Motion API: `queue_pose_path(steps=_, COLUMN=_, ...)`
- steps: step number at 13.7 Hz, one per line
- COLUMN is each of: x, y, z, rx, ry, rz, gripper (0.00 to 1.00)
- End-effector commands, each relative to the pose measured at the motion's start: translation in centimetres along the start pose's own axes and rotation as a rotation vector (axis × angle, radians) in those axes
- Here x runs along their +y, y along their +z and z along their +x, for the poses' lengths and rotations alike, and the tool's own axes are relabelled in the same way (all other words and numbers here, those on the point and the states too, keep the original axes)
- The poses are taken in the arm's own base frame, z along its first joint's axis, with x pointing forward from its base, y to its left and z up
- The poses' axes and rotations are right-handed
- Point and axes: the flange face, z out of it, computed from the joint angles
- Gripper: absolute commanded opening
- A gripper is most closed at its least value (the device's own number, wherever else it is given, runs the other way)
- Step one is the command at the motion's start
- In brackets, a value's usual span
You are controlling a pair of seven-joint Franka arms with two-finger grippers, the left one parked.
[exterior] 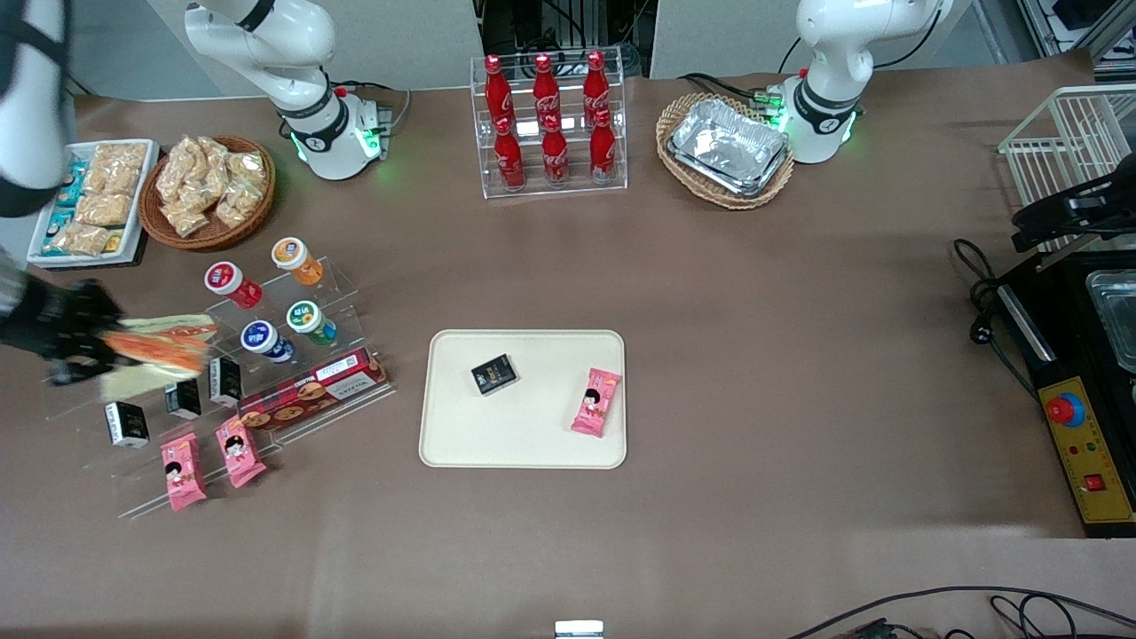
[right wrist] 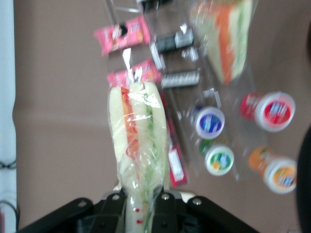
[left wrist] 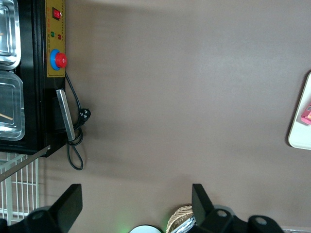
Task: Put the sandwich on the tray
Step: 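Carry the held sandwich over to the cream tray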
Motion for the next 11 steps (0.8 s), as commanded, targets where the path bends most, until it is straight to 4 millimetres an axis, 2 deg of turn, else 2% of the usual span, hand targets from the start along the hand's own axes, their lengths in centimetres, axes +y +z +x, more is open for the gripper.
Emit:
queue_pose_path(steps=1, x=-3.8, y=2.0, z=-6.9, rx=-0.015, ry=0.127, rz=0.008, gripper=0.0)
queue_pose_path(steps=3, x=-4.9, y=3.6, z=-12.0, rx=-0.012, ry=0.164, rz=0.022, gripper=0.01)
queue_pose_path(steps=6, x=-5.8, y=7.3, z=-18.9, rx=0.01, ry=0.178, rz=0.03, gripper=0.01)
queue_pose_path(steps=11, x=-8.5, y=14.6, z=-28.4, rx=0.051, ry=0.198, rz=0.067, gripper=0.01)
